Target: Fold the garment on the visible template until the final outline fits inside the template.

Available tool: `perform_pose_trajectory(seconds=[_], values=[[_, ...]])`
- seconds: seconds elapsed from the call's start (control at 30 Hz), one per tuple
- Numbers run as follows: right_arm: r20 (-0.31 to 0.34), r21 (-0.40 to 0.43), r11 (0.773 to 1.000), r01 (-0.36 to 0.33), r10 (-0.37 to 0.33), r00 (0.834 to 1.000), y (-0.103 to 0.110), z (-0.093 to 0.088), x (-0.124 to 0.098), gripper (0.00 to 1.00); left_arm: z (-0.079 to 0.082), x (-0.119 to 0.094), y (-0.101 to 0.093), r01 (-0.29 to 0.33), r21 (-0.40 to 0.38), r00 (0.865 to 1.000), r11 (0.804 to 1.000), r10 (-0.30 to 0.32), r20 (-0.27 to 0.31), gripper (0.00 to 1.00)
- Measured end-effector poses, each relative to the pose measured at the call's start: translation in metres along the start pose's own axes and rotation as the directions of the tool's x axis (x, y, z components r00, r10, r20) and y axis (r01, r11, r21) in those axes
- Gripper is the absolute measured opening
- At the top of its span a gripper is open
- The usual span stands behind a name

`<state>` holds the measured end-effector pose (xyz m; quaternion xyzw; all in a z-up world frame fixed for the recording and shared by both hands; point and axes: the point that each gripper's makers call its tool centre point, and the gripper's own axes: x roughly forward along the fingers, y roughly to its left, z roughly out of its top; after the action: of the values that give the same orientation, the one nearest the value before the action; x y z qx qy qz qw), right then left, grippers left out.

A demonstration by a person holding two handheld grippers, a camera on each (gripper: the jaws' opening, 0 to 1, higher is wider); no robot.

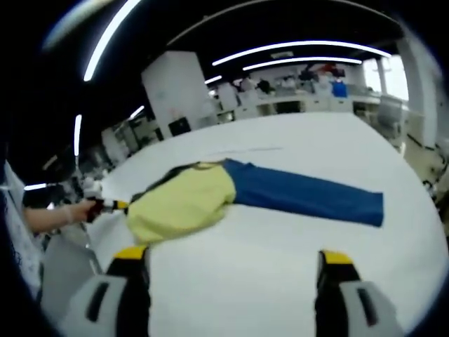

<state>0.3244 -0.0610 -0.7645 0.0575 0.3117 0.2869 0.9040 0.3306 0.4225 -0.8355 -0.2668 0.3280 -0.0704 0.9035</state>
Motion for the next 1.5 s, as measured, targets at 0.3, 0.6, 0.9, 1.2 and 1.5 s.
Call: perform_pose_trajectory(seconds=[0.3, 0.6, 0.9, 1.2, 1.5], values=[[0.001, 0.011, 1.0, 0.0, 0.0, 1.0, -0.002, -0.003, 0.0, 0.99, 0.042, -0.012, -0.042, 0.091, 0.062, 0.993, 0.994, -0.096, 0.069, 0.0], [0.008, 0.023, 1.0, 0.005, -0.006, 1.0, -0.002, -0.005, -0.002, 0.99, 0.086, 0.002, -0.086, 0.181, 0.145, 0.977, 0.973, -0.195, 0.089, 0.0], [0.012, 0.039, 0.999, 0.011, -0.012, 1.0, -0.003, -0.008, -0.003, 0.97, 0.099, 0.027, -0.128, 0.239, 0.217, 0.966, 0.946, -0.255, 0.048, 0.0], [0.011, 0.037, 0.999, 0.009, -0.009, 1.0, -0.002, -0.01, -0.003, 0.97, 0.079, 0.057, -0.149, 0.272, 0.225, 0.961, 0.936, -0.275, -0.02, 0.0], [0.015, 0.045, 0.999, 0.012, -0.013, 1.0, -0.005, -0.01, -0.003, 0.97, 0.057, 0.081, -0.157, 0.285, 0.237, 0.958, 0.929, -0.273, -0.085, 0.0]])
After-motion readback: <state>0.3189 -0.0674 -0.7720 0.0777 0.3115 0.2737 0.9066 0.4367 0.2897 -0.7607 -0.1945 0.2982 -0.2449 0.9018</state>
